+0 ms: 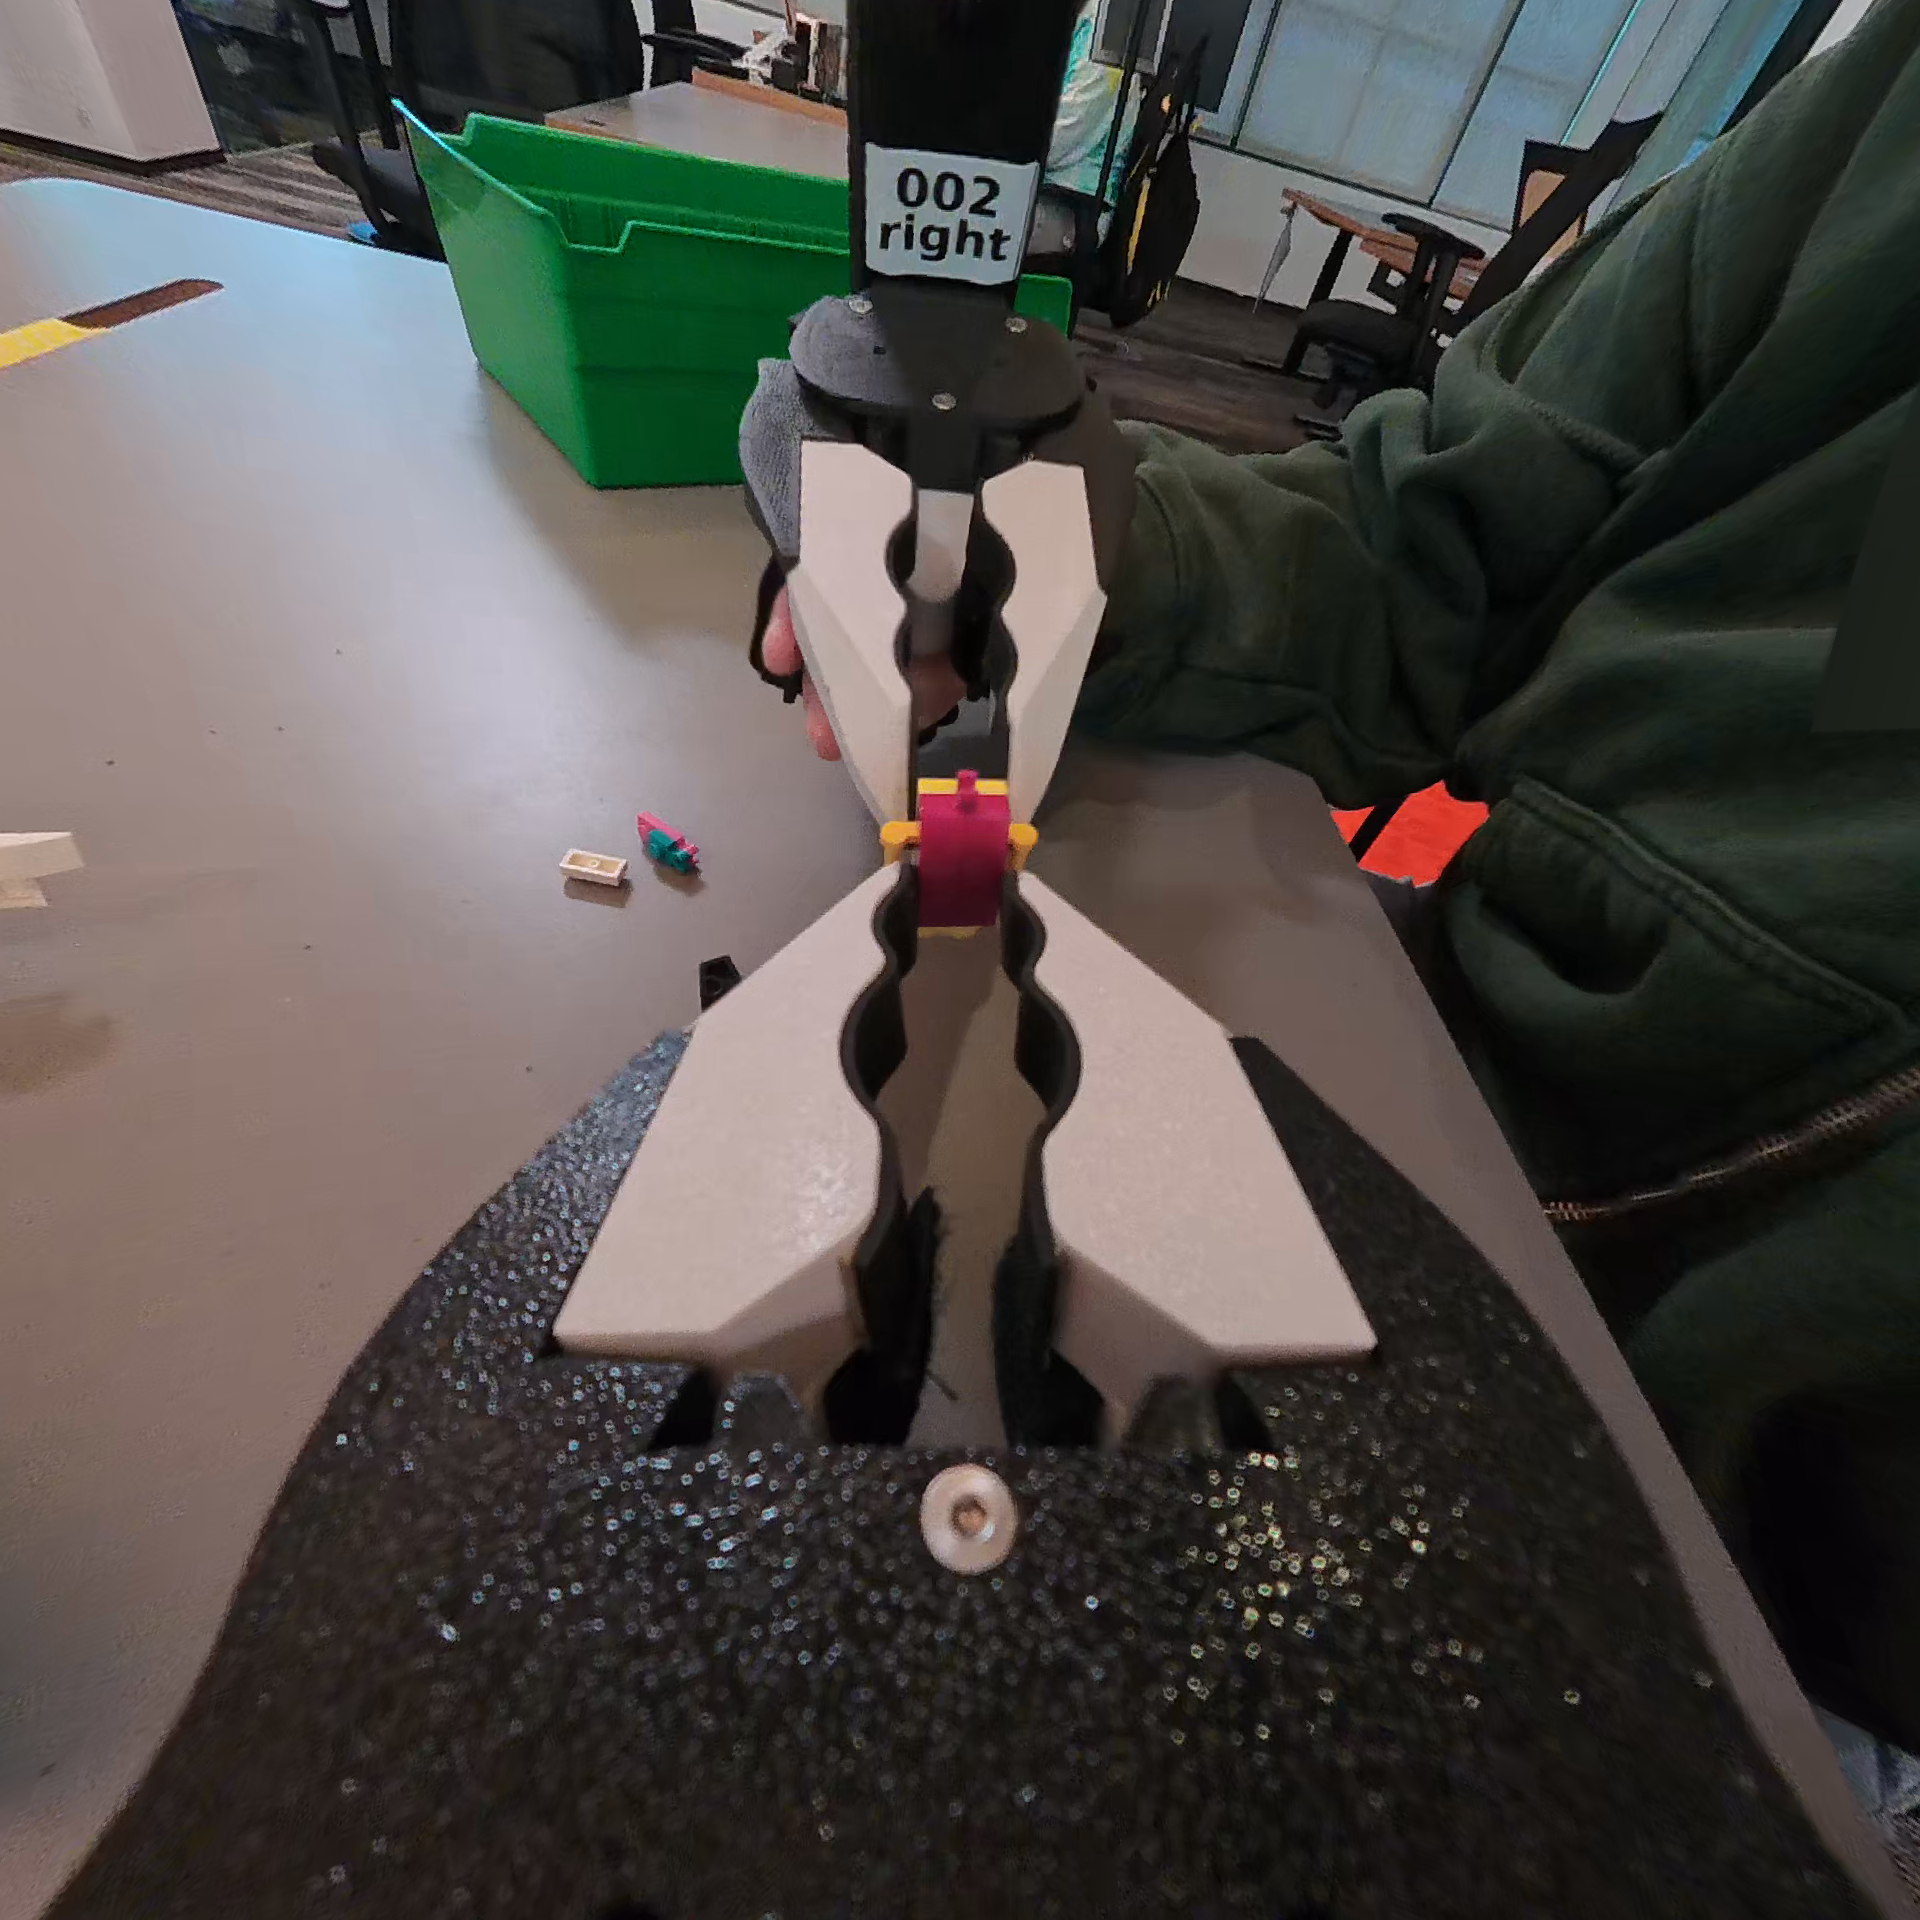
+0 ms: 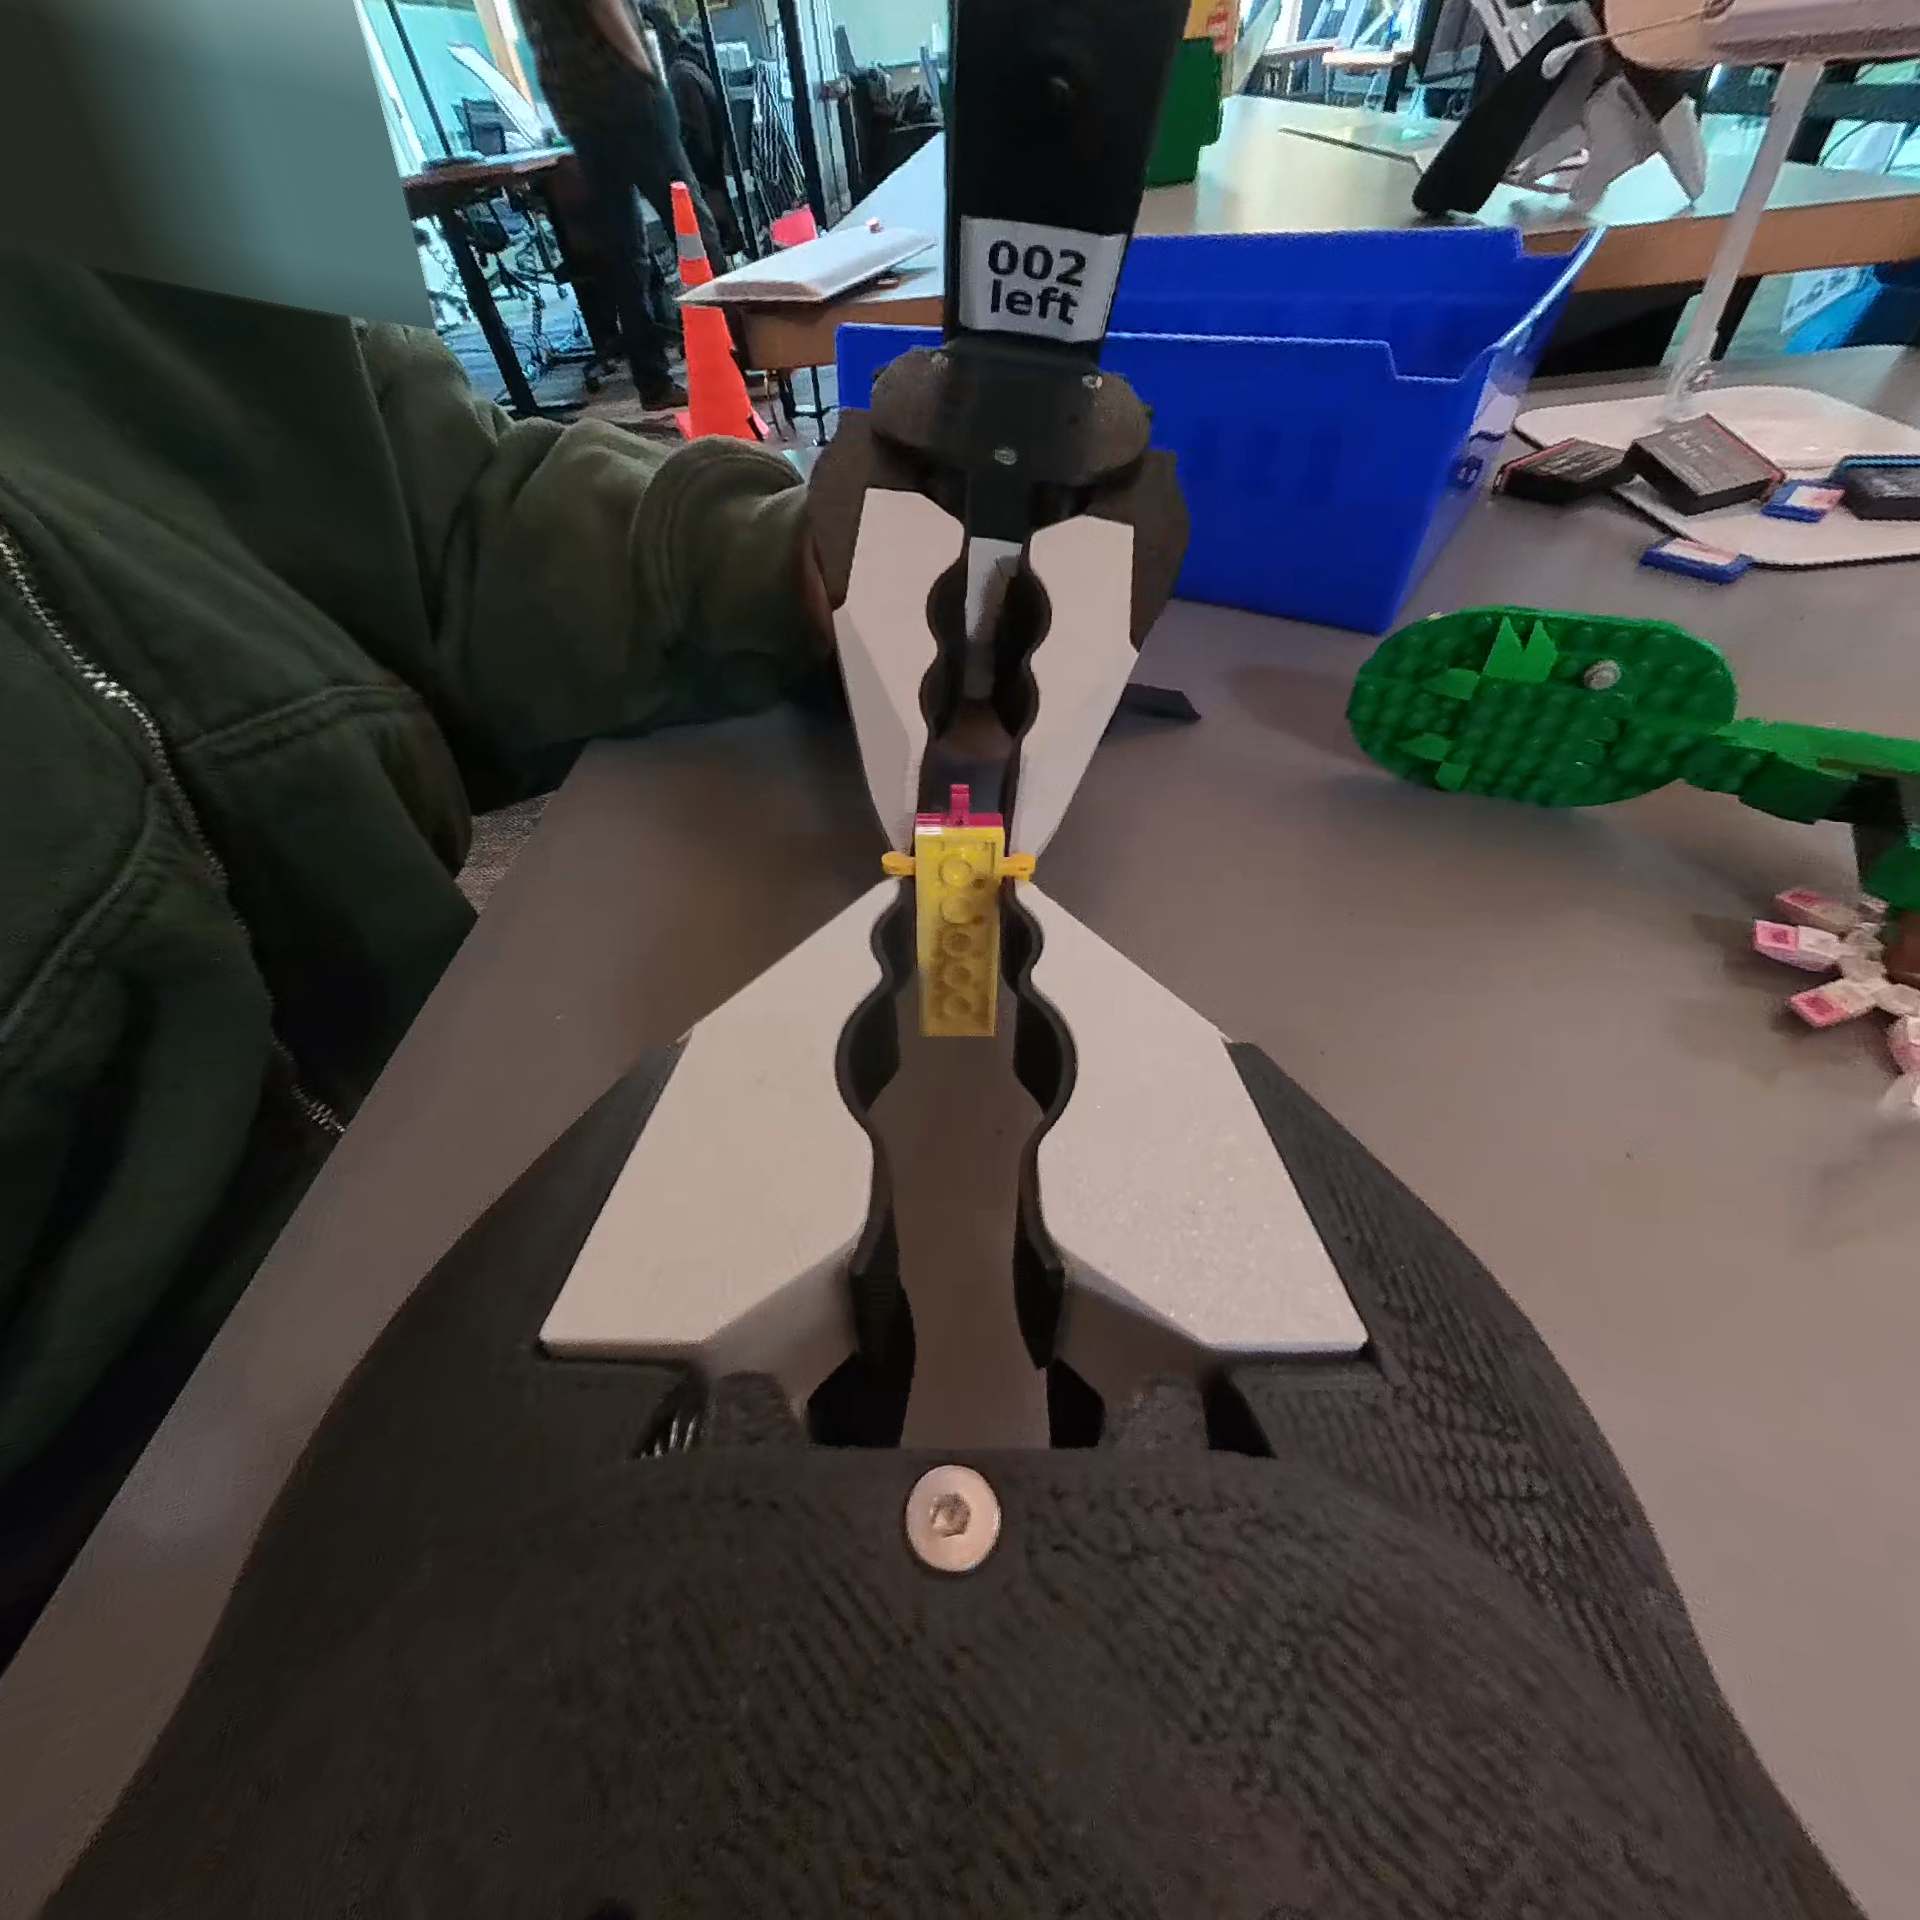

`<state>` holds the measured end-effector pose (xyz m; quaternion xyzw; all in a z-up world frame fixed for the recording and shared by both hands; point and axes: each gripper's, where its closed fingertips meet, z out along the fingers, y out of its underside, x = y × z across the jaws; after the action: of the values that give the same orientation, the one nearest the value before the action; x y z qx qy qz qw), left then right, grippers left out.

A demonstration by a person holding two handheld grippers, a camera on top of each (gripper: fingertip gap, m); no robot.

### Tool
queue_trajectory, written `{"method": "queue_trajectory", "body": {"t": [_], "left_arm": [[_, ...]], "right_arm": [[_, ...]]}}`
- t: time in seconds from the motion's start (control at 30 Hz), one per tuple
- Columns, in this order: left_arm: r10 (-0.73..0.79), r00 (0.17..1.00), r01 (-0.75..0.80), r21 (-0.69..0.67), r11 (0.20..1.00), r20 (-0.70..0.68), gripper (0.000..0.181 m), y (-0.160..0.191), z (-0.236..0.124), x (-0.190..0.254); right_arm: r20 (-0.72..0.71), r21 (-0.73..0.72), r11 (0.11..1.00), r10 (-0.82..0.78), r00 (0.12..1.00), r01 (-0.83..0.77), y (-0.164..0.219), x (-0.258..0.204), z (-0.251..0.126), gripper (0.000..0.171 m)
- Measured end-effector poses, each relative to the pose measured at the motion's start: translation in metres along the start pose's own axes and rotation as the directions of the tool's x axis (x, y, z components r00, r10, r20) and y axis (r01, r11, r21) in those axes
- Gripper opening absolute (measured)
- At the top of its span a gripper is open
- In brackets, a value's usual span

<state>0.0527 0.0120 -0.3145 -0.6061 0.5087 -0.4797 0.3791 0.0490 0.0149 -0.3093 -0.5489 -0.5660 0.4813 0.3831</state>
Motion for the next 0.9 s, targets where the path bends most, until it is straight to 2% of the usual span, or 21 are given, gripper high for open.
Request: {"method": "queue_trajectory", "body": {"t": [0.33, 0.63, 0.9], "left_arm": [[-0.047, 0.999, 0.047, 0.062, 0.997, -0.015, 0.019, -0.008, 0.0, -0.001], [-0.026, 1.0, 0.026, 0.095, 0.995, 0.004, 0.014, -0.011, -0.001, -0.003], [0.007, 1.0, -0.008, 0.054, 0.998, 0.025, 0.014, -0.007, 0.0, -0.003]], "right_arm": [[-0.02, 0.051, 0.999, -0.003, 1.0, 0.004, -0.005, 0.005, -0.003, 0.014], [-0.004, 0.078, 0.997, 0.01, 1.0, -0.009, -0.008, 0.004, -0.004, 0.014], [0.014, 0.071, 0.997, 0.021, 1.0, -0.022, -0.004, 0.003, -0.003, 0.014]]}}
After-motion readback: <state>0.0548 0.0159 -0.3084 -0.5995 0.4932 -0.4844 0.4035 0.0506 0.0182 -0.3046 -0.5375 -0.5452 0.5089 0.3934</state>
